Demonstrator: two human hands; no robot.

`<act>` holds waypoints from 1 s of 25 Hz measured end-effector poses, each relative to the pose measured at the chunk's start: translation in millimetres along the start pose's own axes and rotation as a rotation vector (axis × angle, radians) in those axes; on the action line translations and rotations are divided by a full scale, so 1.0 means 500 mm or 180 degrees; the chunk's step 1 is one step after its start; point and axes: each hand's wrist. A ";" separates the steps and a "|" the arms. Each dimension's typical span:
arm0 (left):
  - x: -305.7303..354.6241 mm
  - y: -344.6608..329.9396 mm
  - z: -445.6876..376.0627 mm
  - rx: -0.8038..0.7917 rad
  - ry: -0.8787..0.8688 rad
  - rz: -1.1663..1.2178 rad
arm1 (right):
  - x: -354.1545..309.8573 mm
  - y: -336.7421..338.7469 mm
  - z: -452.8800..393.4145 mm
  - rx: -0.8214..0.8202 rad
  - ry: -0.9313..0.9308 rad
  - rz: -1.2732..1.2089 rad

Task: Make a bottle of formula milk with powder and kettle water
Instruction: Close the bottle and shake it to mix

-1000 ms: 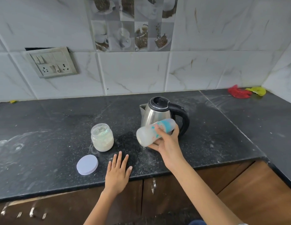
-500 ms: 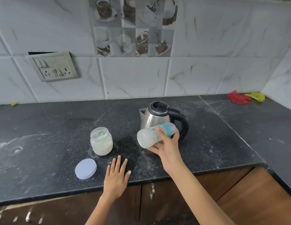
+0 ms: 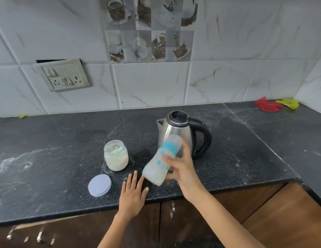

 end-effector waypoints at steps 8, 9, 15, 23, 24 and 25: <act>0.003 0.010 0.004 -0.0104 0.0065 0.0086 | -0.005 0.003 0.001 0.0211 0.0127 -0.0298; 0.003 0.007 0.005 -0.0082 0.0049 0.0033 | -0.013 0.007 -0.005 0.0398 0.0211 -0.0515; -0.010 -0.005 -0.001 -0.0186 -0.0080 0.0038 | 0.004 -0.007 0.032 -0.0191 -0.0196 0.0247; -0.014 -0.011 -0.002 -0.0245 -0.0151 0.0325 | 0.019 -0.018 0.047 -0.0208 -0.0234 0.0309; -0.013 -0.012 -0.002 -0.0167 -0.0101 0.0215 | 0.011 -0.005 0.023 0.0067 -0.0076 0.0092; -0.010 -0.014 -0.002 -0.0065 -0.0101 0.0186 | -0.004 0.003 0.004 0.0407 0.0049 -0.0234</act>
Point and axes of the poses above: each hand's wrist, its own z-axis away from the middle knuckle, its own y-axis out of the back of the hand, x = y × z, and after that the axes turned 7 degrees about -z, right-handed
